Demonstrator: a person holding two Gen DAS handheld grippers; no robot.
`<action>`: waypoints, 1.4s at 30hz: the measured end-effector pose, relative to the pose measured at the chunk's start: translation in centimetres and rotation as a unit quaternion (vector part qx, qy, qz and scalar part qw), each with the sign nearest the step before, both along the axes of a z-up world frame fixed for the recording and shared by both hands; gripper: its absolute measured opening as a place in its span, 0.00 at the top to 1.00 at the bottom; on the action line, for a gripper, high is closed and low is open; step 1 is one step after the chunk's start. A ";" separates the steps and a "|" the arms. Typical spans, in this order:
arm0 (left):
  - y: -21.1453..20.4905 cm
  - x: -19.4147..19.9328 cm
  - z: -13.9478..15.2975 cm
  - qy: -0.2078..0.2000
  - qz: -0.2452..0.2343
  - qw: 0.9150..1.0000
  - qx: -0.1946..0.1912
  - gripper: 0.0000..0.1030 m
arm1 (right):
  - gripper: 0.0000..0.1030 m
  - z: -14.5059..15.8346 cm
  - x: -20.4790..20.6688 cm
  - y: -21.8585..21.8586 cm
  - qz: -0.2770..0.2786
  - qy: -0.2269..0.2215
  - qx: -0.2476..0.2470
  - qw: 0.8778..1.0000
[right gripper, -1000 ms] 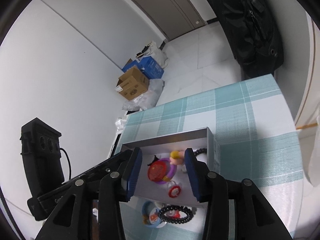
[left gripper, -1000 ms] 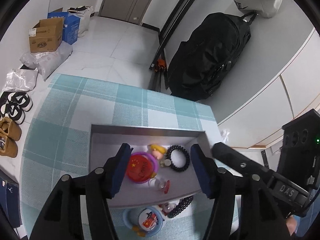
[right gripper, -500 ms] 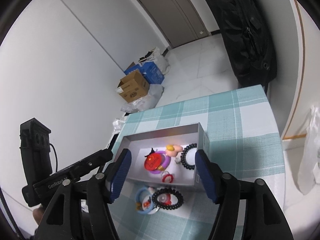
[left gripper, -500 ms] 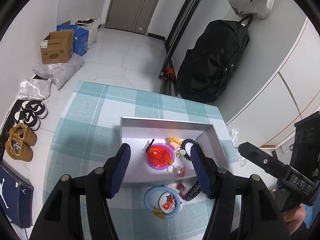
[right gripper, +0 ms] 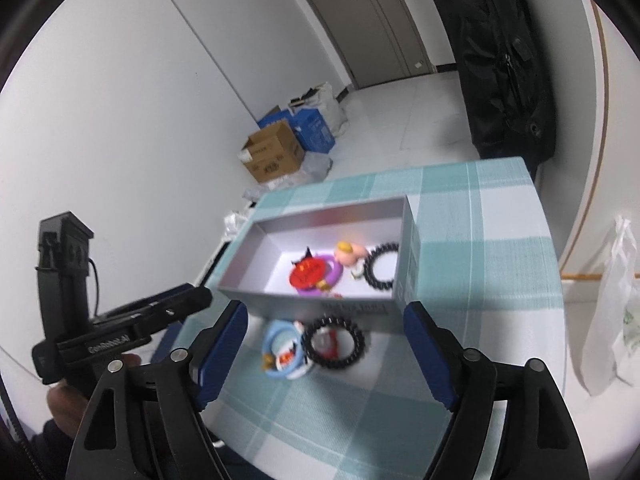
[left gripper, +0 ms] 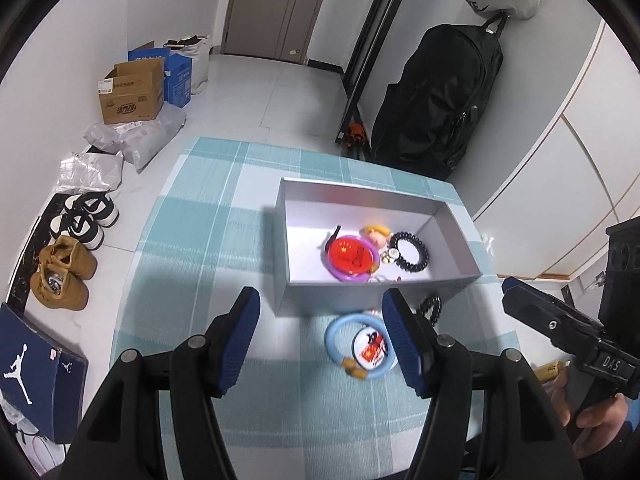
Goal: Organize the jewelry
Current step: 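Raise the left gripper out of the box, then grasp the black coil hair tie with the right gripper and lift it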
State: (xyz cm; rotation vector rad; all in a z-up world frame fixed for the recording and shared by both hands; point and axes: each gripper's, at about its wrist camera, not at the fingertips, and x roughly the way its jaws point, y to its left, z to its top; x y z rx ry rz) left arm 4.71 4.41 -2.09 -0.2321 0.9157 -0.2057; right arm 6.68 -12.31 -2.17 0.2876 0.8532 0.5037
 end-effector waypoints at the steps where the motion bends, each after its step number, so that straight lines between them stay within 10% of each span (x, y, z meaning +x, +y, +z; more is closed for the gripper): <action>1: -0.1 -0.2 -0.1 0.002 -0.001 1.000 -0.001 0.42 | 0.20 -0.2 -0.1 0.0 0.000 0.001 -0.003 1.000; 33: -1.7 -1.5 -2.3 0.035 -0.017 0.999 0.020 0.31 | 0.16 -5.5 1.9 4.0 0.004 0.065 -0.075 0.995; 42: -1.3 -1.3 -2.6 0.042 -0.007 0.999 0.011 0.31 | 0.53 -5.6 2.5 4.5 0.009 0.074 -0.072 0.995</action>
